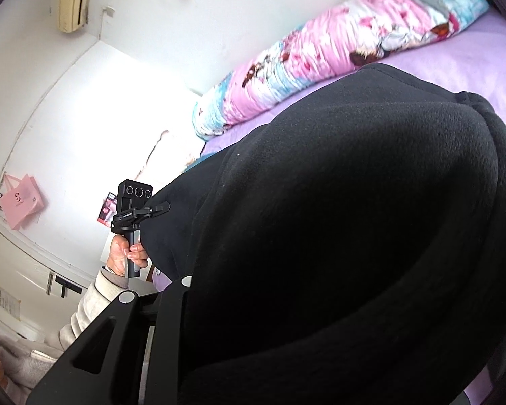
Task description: Fold large clothes
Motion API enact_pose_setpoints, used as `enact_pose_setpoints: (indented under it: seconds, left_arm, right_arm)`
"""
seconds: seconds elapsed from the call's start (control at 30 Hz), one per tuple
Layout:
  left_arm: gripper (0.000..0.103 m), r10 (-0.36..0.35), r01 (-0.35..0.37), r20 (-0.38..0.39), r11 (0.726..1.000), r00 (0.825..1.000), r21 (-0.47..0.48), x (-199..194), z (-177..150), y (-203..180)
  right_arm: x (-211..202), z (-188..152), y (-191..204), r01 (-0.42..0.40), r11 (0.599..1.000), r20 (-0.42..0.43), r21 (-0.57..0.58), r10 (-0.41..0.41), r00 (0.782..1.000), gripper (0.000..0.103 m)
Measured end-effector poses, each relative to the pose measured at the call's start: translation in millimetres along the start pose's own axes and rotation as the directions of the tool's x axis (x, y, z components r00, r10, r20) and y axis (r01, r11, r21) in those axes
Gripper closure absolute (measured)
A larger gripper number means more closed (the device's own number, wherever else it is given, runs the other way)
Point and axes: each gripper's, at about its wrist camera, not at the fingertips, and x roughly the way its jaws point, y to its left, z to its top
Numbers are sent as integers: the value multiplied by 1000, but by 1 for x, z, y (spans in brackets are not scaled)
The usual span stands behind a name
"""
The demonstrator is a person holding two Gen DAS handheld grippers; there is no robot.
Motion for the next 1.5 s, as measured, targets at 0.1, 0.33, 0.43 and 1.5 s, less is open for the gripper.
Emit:
enact_pose_setpoints:
  seconds: [0.1,0.33,0.43,1.5]
  left_arm:
    - [73,-25,24,4,999,1000,24,16,7,-26]
    - [73,-34,38,-58,997,998,63,79,20,-83]
    - [73,-42,49,-87,995,995,81,107,24,-104]
    - [73,-177,276,-385,935,906,221,506,61,-294]
  right_arm:
    - [-32,-1,-11,-9,1000,48,10,8,999,79]
    - [-99,-10,-41,34,999,104,24,-36,994,79]
    - [-133,-19,-56,54,998,129,39,-59,990,79]
    - [-423,-96,-171,250,950,375,187,-305,876,79]
